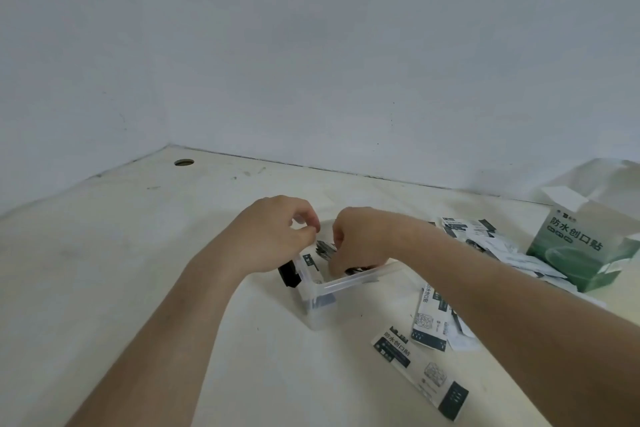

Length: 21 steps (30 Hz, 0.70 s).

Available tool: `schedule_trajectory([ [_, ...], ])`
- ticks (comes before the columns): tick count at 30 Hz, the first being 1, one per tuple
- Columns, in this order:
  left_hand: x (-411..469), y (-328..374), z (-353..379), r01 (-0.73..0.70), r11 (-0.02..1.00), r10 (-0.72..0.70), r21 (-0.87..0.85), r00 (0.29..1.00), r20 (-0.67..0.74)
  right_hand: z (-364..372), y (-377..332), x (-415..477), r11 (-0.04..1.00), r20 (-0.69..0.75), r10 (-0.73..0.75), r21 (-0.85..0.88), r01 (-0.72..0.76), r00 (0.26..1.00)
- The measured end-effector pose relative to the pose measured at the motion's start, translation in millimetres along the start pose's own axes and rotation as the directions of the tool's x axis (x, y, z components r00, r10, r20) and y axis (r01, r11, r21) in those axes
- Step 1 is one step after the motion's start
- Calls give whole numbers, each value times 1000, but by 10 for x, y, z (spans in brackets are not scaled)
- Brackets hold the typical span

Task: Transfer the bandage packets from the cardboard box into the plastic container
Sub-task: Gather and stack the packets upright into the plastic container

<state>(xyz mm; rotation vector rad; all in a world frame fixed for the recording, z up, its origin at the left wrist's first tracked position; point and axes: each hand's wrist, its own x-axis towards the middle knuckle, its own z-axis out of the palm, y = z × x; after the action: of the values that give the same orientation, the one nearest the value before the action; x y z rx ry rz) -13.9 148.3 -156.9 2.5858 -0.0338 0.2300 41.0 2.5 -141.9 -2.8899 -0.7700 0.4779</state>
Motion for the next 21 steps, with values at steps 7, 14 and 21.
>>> schedule_trajectory([
  [7, 28, -5, 18, -12, 1000, 12, 0, 1000, -11, 55, -177, 53, 984, 31, -7, 178, 1, 1000],
  [14, 45, -31, 44, 4, 998, -7, -66, 999, -47, 28, -159, 72, 905, 63, 18, 424, -44, 998],
  [21, 43, -29, 55, 19, 993, -26, -118, 998, -55, 6, -107, 36, 810, 112, 9, 582, -73, 994],
])
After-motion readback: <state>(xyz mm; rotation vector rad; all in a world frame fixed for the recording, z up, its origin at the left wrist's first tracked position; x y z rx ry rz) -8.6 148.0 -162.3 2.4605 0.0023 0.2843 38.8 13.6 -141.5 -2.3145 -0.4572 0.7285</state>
